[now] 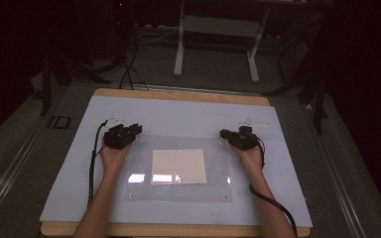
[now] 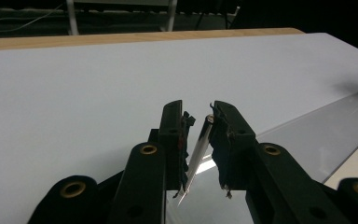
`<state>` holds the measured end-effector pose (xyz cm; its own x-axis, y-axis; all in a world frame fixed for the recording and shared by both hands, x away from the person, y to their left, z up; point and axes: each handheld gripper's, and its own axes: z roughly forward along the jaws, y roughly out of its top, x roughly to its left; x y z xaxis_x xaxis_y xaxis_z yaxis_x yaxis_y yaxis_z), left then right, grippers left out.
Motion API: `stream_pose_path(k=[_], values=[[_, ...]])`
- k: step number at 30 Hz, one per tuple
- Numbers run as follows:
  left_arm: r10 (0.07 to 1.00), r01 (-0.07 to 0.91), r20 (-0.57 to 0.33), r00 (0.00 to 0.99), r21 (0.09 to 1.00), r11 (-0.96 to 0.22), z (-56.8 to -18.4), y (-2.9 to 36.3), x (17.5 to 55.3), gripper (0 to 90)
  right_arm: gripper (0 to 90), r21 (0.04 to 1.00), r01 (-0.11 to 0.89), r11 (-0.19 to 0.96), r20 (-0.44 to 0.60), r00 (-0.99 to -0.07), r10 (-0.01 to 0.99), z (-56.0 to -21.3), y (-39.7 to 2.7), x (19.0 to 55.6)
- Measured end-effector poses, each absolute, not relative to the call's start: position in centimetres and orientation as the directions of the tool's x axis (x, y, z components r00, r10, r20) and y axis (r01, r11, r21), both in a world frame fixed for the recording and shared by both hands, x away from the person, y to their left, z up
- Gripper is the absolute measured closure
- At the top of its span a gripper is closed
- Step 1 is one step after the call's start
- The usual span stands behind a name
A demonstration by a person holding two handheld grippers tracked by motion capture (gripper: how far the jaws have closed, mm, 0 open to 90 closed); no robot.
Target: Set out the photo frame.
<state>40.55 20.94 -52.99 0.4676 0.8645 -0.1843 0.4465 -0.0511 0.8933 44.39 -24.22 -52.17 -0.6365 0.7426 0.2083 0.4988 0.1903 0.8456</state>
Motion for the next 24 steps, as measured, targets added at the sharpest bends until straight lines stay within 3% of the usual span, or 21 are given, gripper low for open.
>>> stream_pose_path(k=[5, 10, 24], values=[[0.862, 0.450, -0.176, 0.476, 0.891, -0.067, -53.19, 20.71, 40.98, 74.6, 81.5, 0.844, 0.501, 0.189, 0.210, -0.635, 0.743, -52.18, -24.22, 44.39], [0.838, 0.457, -0.200, 0.507, 0.887, -0.065, -53.21, 20.84, 41.25, 81.9, 81.3, 0.842, 0.508, 0.180, 0.221, -0.630, 0.744, -52.22, -24.24, 44.39], [0.834, 0.458, -0.215, 0.508, 0.888, -0.050, -53.37, 20.99, 41.17, 82.2, 81.1, 0.816, 0.549, 0.182, 0.248, -0.616, 0.747, -51.96, -24.22, 44.75]])
